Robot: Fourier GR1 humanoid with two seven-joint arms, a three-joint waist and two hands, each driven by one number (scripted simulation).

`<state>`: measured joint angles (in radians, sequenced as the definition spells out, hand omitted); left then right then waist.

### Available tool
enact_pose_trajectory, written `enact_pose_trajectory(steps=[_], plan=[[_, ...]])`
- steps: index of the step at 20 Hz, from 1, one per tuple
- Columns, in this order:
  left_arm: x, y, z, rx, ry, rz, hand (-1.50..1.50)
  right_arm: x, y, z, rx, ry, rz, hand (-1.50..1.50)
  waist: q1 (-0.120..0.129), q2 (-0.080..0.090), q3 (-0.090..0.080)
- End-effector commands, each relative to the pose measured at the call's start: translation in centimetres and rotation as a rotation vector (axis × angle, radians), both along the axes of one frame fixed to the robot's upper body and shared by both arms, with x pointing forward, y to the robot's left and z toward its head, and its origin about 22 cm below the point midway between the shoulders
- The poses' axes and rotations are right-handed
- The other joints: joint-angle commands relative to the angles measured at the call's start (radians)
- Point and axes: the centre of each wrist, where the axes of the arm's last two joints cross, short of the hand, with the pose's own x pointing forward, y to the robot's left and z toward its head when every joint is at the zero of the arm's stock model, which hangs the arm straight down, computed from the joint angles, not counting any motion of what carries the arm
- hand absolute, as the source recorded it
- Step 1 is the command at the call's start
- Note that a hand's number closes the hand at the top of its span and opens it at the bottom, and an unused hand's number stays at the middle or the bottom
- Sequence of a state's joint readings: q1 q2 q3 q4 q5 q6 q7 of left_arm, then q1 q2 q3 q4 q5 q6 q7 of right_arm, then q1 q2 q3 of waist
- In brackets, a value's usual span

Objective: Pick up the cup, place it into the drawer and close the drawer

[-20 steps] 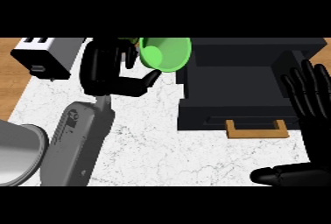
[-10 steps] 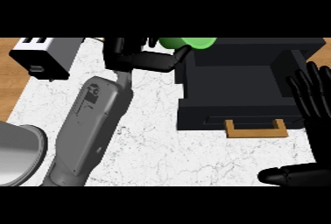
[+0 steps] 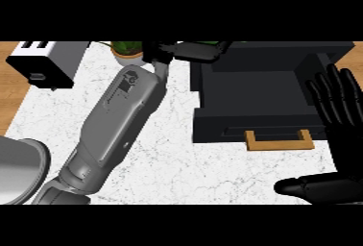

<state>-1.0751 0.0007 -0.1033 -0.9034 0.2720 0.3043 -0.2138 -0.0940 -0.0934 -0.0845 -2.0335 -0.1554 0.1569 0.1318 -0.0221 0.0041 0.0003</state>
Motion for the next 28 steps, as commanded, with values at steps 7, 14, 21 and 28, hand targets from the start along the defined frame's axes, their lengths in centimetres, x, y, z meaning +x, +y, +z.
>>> enact_pose_trajectory(steps=[7,14,21,28], plan=[[1.8,-2.1,-2.2,0.075,0.059,0.035,1.50,-1.2,-0.4,1.3,0.010,-0.016,0.018,-1.50,-0.025,0.005,0.000],[2.2,-3.3,-2.7,0.152,0.089,0.047,1.50,0.4,0.1,0.7,-0.006,-0.017,0.037,-1.50,-0.048,0.013,0.001],[2.0,-4.6,-1.9,0.222,0.107,0.036,1.50,0.0,0.2,1.3,-0.006,-0.011,0.044,-1.50,-0.057,0.011,0.001],[1.5,-4.8,-3.9,0.383,0.086,0.123,-1.50,1.4,0.8,0.5,0.020,-0.032,0.098,-1.50,-0.107,0.025,0.003]])
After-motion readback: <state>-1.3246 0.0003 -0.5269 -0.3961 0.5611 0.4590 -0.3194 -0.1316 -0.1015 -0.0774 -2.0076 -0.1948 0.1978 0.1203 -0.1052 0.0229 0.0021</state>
